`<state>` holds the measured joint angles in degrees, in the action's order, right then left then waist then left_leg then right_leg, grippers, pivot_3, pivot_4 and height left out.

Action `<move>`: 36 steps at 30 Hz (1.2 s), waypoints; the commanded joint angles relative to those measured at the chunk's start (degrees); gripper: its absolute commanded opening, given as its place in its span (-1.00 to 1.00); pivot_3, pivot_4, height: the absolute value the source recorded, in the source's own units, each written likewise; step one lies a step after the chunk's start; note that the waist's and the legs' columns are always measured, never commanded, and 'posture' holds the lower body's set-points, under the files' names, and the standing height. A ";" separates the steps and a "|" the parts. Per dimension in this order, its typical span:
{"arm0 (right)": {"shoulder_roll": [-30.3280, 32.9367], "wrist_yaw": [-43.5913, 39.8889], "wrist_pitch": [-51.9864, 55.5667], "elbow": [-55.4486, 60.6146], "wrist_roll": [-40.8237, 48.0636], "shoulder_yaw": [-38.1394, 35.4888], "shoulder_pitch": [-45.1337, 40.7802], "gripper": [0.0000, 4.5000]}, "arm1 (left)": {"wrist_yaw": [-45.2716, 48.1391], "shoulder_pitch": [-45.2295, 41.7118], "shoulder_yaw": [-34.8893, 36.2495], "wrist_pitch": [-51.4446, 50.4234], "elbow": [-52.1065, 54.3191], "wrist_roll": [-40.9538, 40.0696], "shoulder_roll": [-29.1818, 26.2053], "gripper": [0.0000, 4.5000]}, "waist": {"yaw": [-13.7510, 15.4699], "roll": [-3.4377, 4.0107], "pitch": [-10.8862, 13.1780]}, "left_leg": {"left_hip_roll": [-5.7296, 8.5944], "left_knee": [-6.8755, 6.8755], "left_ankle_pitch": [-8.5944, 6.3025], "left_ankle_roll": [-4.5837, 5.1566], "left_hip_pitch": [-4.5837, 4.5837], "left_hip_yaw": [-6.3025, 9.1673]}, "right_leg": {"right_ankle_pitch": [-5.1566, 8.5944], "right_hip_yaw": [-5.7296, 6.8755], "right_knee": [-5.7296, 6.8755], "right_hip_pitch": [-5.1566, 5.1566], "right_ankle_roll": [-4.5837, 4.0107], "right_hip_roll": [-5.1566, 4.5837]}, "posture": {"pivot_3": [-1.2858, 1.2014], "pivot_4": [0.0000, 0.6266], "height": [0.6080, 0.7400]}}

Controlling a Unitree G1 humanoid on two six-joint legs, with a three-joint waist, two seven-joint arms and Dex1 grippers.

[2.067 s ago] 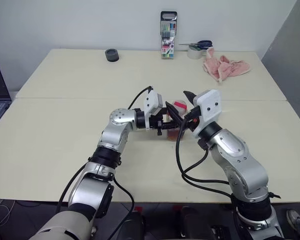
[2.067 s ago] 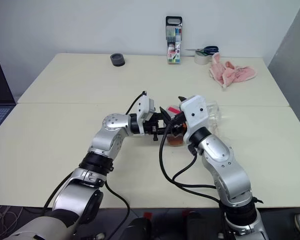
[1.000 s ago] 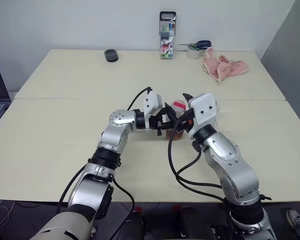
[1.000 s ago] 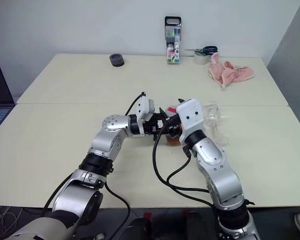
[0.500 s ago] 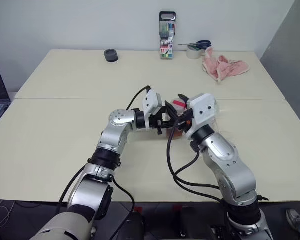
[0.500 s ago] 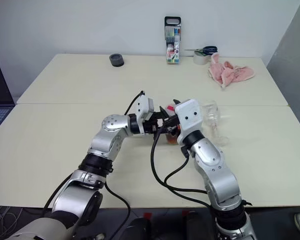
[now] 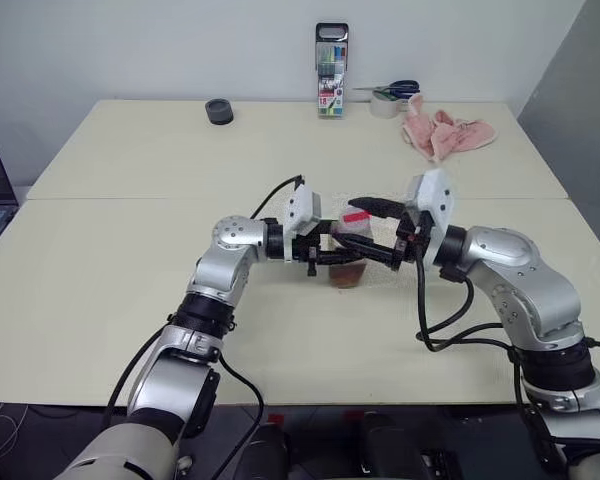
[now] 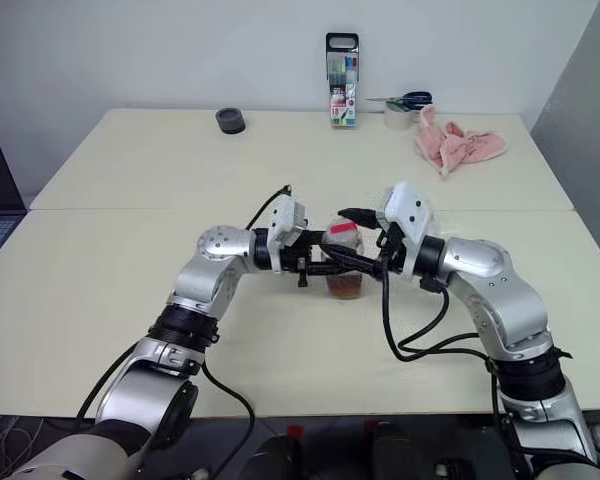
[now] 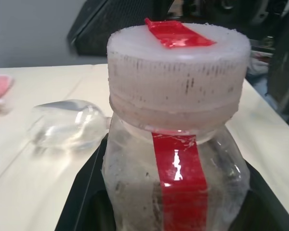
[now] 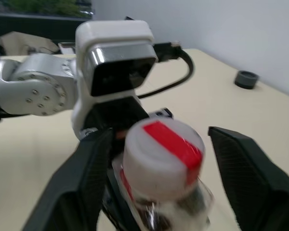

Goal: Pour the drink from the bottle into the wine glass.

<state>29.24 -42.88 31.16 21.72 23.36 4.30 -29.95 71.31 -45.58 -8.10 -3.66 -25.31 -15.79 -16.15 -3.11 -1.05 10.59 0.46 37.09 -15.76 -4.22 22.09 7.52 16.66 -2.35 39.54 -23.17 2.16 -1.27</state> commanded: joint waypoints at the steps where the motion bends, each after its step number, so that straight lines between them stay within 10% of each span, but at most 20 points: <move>1: 0.47 4.29 1.98 9.03 0.00 -1.82 2.31 1.00 | -1.97 -1.65 1.54 0.22 -0.02 -0.83 0.90 -0.20 | 0.03 0.00 0.00 | 0.00 0.01 0.00 -0.01 0.00 0.00 | 0.00 0.00 0.00 0.00 0.00 0.00 | 0.03 -0.52 1.00; 10: -14.46 29.17 3.57 14.90 -13.31 6.43 8.26 1.00 | -2.56 -4.01 1.13 2.67 -3.81 0.37 2.26 -0.20 | -0.13 -0.01 -0.01 | 0.00 0.04 0.08 -0.13 -0.05 -0.03 | 0.00 -0.05 0.18 -0.03 0.00 0.01 | 0.03 -0.52 1.00; 24: -22.41 33.97 1.82 10.15 -18.15 7.33 5.84 1.00 | -1.63 -3.99 0.88 4.41 -5.12 1.20 2.59 -0.20 | -0.16 0.00 -0.01 | 0.01 0.04 0.12 -0.21 -0.07 -0.04 | 0.01 -0.06 0.25 -0.05 -0.01 0.02 | 0.03 -0.52 1.00; 33: -22.70 33.05 3.38 10.36 -18.11 7.39 6.29 -0.18 | -1.36 -3.55 0.85 5.15 -5.02 1.88 2.34 -0.20 | -0.18 0.00 -0.01 | 0.01 0.04 0.11 -0.19 -0.07 -0.04 | 0.01 -0.06 0.27 -0.06 -0.01 0.02 | 0.03 -0.52 1.00; 36: -22.11 32.48 4.02 10.55 -18.07 7.71 6.41 -0.19 | -1.30 -3.55 0.87 5.28 -5.05 1.97 2.36 -0.20 | -0.17 0.00 -0.01 | 0.01 0.04 0.10 -0.18 -0.07 -0.04 | 0.01 -0.07 0.27 -0.06 -0.01 0.02 | 0.03 -0.52 1.00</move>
<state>6.84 -10.07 34.89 30.65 5.43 12.49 -23.42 69.48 -48.11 -7.66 0.25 -31.81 -13.23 -13.75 -3.28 -1.05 10.58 0.47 37.13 -15.67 -4.39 22.01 7.48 16.67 -2.42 39.80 -23.23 2.15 -1.26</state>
